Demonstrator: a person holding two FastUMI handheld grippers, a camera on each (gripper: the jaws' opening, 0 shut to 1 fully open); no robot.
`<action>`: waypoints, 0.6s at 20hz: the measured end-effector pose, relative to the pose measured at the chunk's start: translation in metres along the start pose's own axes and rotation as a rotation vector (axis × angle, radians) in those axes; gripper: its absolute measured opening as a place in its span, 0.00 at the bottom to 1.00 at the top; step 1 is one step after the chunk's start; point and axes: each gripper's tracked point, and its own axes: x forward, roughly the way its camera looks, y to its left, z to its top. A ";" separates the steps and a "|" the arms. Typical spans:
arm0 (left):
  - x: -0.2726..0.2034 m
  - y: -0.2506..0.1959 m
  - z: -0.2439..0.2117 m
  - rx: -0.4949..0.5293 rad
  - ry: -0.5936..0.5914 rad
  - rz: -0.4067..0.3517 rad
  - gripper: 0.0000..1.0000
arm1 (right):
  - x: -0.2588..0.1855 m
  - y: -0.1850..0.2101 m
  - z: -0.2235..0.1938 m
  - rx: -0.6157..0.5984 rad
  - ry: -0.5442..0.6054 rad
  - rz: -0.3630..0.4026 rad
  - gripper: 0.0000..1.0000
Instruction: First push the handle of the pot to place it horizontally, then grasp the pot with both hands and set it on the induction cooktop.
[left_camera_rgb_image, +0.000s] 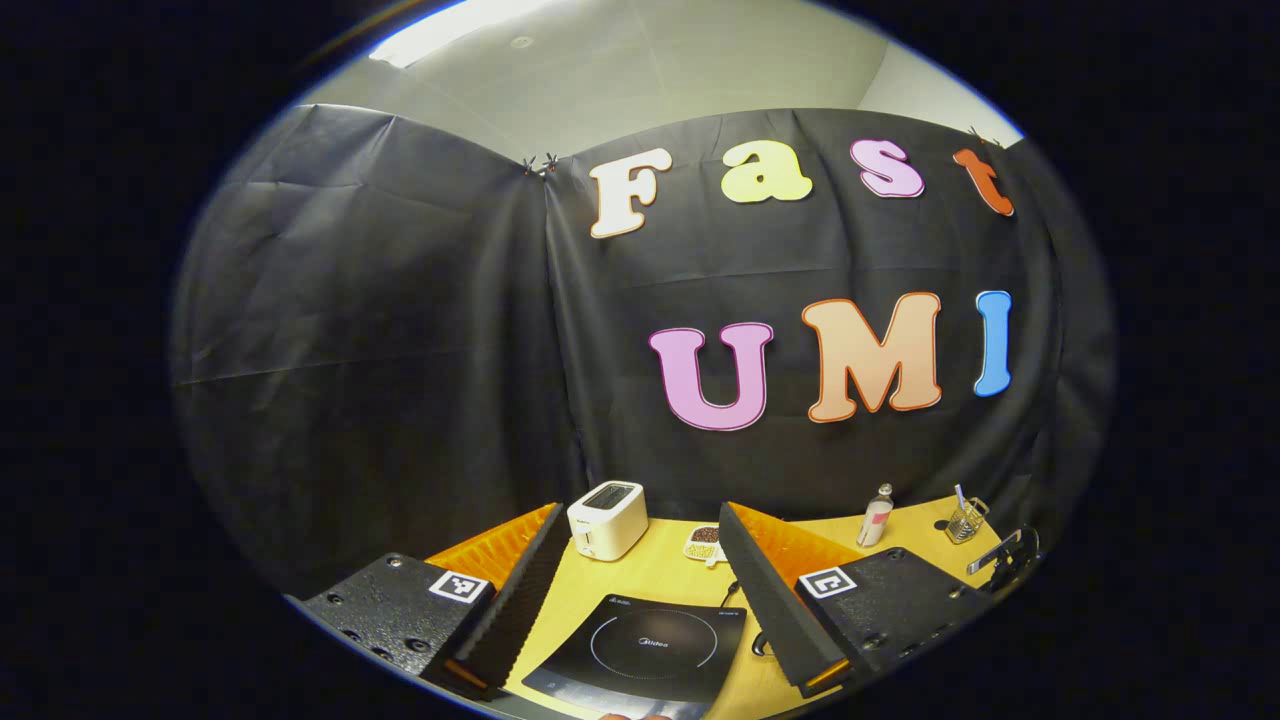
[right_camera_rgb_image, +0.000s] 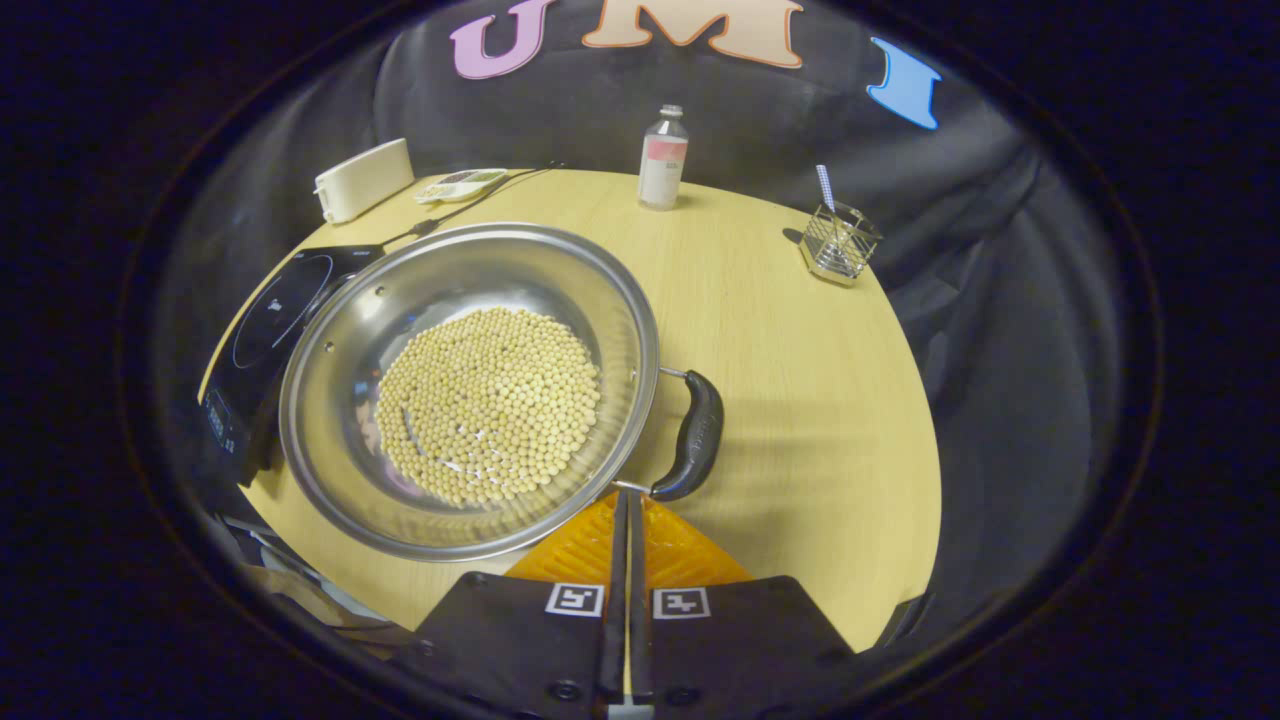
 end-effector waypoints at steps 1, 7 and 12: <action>0.000 -0.001 -0.001 -0.002 0.004 -0.004 0.97 | 0.001 -0.002 0.001 0.004 -0.002 -0.006 0.08; 0.014 -0.017 -0.031 -0.056 0.066 -0.056 0.97 | -0.008 -0.007 -0.002 0.019 0.000 -0.014 0.00; 0.032 -0.034 -0.093 -0.118 0.218 -0.112 1.00 | -0.028 -0.014 0.007 0.087 -0.042 -0.006 0.22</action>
